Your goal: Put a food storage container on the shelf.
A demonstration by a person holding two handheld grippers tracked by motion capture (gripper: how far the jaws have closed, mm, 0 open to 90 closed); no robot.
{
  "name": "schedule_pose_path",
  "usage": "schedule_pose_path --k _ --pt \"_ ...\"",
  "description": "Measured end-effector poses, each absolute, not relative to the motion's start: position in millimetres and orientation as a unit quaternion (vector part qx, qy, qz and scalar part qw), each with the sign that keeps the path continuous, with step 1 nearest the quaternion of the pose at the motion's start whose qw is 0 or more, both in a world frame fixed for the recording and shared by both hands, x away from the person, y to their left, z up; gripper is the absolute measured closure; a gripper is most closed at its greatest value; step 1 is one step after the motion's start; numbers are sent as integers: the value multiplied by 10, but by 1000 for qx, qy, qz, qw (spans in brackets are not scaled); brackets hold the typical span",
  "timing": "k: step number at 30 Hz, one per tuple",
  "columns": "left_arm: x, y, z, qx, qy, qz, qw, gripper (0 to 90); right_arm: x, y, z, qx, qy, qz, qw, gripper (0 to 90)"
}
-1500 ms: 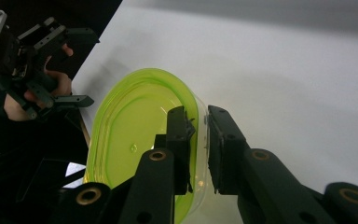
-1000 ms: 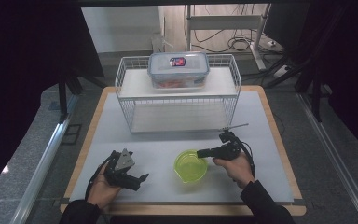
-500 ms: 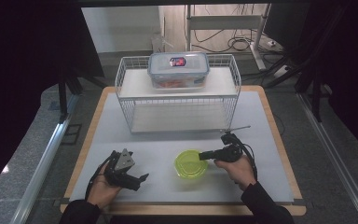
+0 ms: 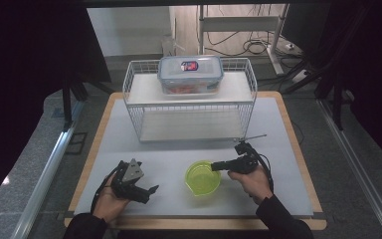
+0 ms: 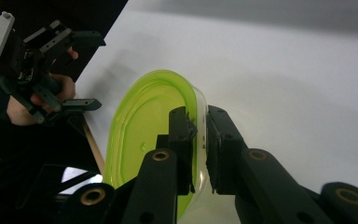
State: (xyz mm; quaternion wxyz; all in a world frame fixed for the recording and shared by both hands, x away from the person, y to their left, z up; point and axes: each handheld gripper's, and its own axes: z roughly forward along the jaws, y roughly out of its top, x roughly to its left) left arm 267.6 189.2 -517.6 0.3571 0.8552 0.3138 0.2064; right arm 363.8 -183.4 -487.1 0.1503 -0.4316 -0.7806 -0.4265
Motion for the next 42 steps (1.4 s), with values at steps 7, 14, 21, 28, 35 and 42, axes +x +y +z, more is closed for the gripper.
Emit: schedule_pose_path --k 7,14,21,28,35,42 --pt "2676 1898 -5169 855 314 209 357 26 3669 -1900 -4772 -429 -770 -449 147 817" --pt "2676 1907 -5164 853 315 210 359 26 3720 -1940 -4607 -425 -757 -474 146 817" --pt "2674 1907 -5163 853 316 210 360 26 3778 -1957 -4404 -417 -747 -498 141 817" --pt "2676 1909 -5163 852 316 210 361 26 3876 -1971 -4240 -415 -736 -517 139 817" --pt "2677 1910 -5164 852 316 210 360 26 3957 -1966 -4044 -411 -730 -531 131 817" --pt "2680 1917 -5161 852 316 211 361 25 4042 -1956 -3790 -406 -724 -545 119 817"
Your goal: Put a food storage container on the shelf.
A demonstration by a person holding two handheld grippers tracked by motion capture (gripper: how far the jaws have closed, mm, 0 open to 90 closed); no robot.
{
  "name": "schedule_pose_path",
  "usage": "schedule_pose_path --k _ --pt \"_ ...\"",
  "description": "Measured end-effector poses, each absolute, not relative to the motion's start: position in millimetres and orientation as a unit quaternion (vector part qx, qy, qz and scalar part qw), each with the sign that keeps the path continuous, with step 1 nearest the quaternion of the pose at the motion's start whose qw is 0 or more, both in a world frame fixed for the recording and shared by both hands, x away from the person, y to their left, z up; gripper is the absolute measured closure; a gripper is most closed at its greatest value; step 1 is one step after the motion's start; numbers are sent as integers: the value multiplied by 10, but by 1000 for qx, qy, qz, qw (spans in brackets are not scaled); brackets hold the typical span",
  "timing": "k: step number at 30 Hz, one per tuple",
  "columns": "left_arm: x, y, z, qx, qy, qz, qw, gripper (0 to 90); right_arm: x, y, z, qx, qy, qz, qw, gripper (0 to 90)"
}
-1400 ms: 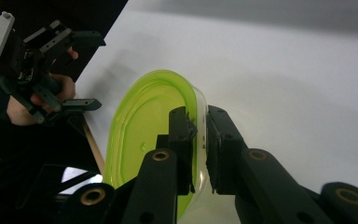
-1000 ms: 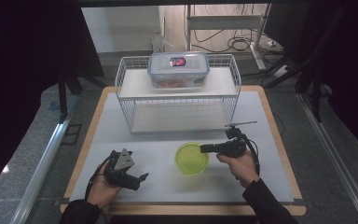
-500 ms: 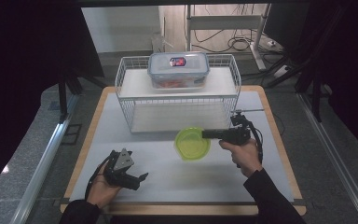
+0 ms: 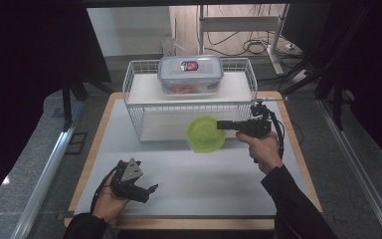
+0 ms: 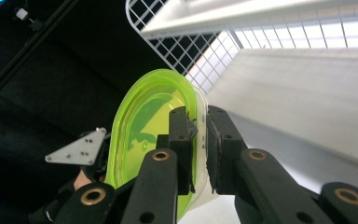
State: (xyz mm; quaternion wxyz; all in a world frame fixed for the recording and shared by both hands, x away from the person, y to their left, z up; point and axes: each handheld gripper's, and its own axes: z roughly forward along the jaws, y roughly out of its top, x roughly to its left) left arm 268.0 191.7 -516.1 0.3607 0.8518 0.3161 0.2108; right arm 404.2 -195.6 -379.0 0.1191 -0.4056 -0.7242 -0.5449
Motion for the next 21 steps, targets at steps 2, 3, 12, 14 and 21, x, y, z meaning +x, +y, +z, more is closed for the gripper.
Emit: schedule_pose_path --k 2,3,12,14,21 --pt "2681 1921 -5159 851 317 210 362 25 4068 -1954 -3722 -405 -723 -547 117 817" --pt "2682 1922 -5159 851 316 211 362 25 4082 -1950 -3680 -405 -722 -549 115 817" --pt "2685 1923 -5162 851 316 210 364 25 4185 -1908 -3417 -401 -717 -560 109 817" --pt "2684 1922 -5163 850 317 210 364 25 4207 -1894 -3352 -400 -716 -562 105 817" --pt "2684 1927 -5159 851 316 209 364 25 4295 -1836 -3112 -397 -714 -569 94 817"
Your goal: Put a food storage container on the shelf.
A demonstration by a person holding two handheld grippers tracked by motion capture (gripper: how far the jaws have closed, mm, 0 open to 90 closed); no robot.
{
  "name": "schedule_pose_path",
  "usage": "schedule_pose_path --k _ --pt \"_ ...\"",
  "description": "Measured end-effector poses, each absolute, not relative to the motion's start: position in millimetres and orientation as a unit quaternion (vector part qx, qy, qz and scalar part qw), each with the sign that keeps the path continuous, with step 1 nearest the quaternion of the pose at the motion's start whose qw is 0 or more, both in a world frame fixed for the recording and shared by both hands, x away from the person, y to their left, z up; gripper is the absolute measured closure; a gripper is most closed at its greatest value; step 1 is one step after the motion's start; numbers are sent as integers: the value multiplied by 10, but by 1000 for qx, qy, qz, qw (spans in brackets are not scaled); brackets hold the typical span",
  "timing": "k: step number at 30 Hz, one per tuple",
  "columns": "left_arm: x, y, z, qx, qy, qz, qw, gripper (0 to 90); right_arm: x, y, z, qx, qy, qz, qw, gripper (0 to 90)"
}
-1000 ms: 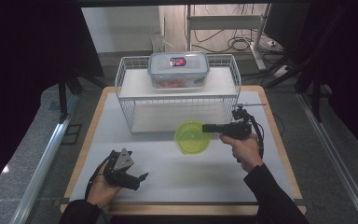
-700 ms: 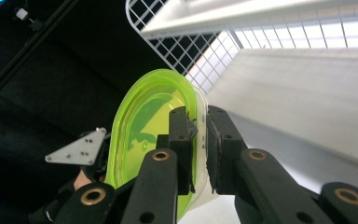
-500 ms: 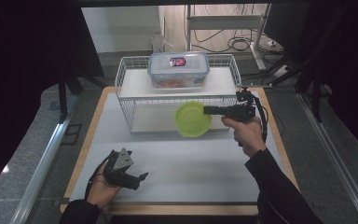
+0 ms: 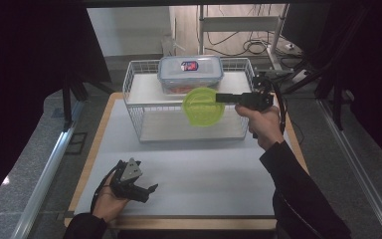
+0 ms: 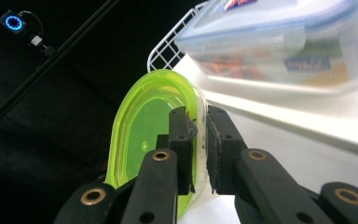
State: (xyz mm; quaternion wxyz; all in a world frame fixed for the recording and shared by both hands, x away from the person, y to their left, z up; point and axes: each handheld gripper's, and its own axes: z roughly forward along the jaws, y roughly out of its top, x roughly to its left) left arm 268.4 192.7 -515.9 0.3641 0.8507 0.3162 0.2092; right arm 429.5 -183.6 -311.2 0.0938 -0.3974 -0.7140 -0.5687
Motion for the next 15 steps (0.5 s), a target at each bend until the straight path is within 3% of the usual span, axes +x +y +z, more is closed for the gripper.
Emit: schedule_pose_path --k 15 --pt "2680 1933 -5152 848 319 208 369 25 4534 -1673 -2655 -403 -701 -584 73 817"
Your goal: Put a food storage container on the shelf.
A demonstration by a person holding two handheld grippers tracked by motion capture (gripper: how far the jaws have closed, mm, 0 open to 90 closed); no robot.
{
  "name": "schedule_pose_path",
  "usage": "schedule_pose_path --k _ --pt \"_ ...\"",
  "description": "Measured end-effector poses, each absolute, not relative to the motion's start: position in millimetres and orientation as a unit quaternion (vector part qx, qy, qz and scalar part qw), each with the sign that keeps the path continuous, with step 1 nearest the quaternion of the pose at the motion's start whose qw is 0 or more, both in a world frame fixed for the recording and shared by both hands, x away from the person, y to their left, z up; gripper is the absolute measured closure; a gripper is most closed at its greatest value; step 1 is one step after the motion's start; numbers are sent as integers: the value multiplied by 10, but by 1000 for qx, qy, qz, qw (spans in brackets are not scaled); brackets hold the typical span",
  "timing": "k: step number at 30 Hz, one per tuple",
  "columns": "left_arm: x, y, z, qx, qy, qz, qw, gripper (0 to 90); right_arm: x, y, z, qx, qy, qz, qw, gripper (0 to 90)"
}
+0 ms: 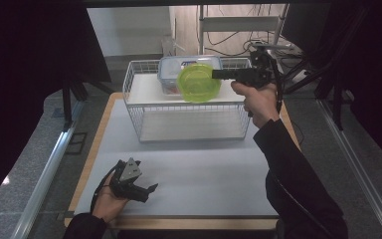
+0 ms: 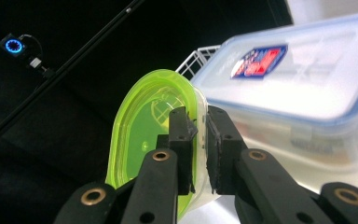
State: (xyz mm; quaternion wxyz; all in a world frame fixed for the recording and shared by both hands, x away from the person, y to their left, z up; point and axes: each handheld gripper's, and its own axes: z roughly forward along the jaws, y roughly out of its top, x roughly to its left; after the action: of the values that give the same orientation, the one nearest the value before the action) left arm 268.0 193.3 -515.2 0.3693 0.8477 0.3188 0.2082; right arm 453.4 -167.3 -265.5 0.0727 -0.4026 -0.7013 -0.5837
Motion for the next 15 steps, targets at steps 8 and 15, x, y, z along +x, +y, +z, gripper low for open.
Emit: schedule_pose_path --k 8,15 --pt "2681 1935 -5154 847 319 206 371 25 4711 -1559 -2467 -414 -695 -585 54 817" --pt "2682 1937 -5153 848 318 204 372 25 4885 -1494 -2372 -433 -686 -583 36 817"
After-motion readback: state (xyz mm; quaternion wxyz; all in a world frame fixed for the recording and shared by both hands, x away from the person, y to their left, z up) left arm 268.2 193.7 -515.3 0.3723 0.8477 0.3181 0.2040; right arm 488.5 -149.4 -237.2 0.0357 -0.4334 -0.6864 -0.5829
